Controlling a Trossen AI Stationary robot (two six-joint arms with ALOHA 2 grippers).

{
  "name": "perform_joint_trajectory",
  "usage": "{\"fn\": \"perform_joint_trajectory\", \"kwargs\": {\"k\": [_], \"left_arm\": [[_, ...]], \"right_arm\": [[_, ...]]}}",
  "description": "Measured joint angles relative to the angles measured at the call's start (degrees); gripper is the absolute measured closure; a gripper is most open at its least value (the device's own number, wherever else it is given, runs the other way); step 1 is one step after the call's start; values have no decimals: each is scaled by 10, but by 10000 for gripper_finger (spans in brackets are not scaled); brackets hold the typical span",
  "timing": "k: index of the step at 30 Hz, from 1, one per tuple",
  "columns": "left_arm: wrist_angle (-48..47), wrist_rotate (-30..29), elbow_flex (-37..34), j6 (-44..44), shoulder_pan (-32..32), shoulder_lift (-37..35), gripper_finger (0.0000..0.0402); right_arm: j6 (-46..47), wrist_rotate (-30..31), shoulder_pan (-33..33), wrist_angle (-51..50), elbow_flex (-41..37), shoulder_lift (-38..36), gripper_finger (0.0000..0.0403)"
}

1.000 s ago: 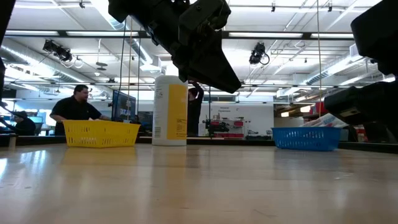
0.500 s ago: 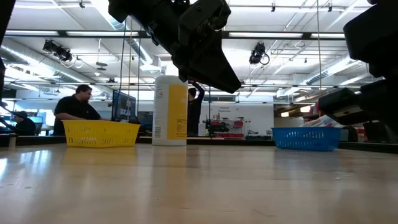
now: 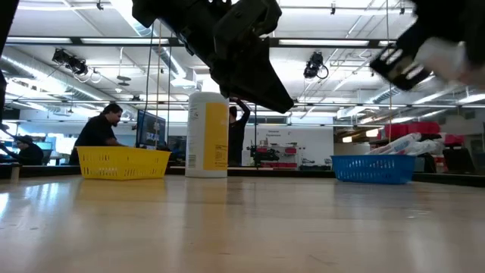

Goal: Pick & Place Travel size toiletries
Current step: Put the white toothpaste into the bottom yellow bin

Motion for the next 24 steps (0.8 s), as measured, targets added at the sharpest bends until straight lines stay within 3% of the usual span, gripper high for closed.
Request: {"fn": "perform_joint_trajectory", "kwargs": {"k": [7, 13, 17, 24], "left_arm": [[3, -3, 0, 3, 0, 0, 292], [3, -4, 0, -10, 0, 0, 292], [3, -5, 0, 0, 0, 0, 292], [6, -4, 0, -45, 0, 0, 292]], "right_arm": [[18, -4, 77, -30, 1, -74, 304], [150, 1, 167, -104, 1, -66, 304], [186, -2, 225, -109, 1, -57, 304], [241, -1, 259, -117, -12, -25, 280]]}}
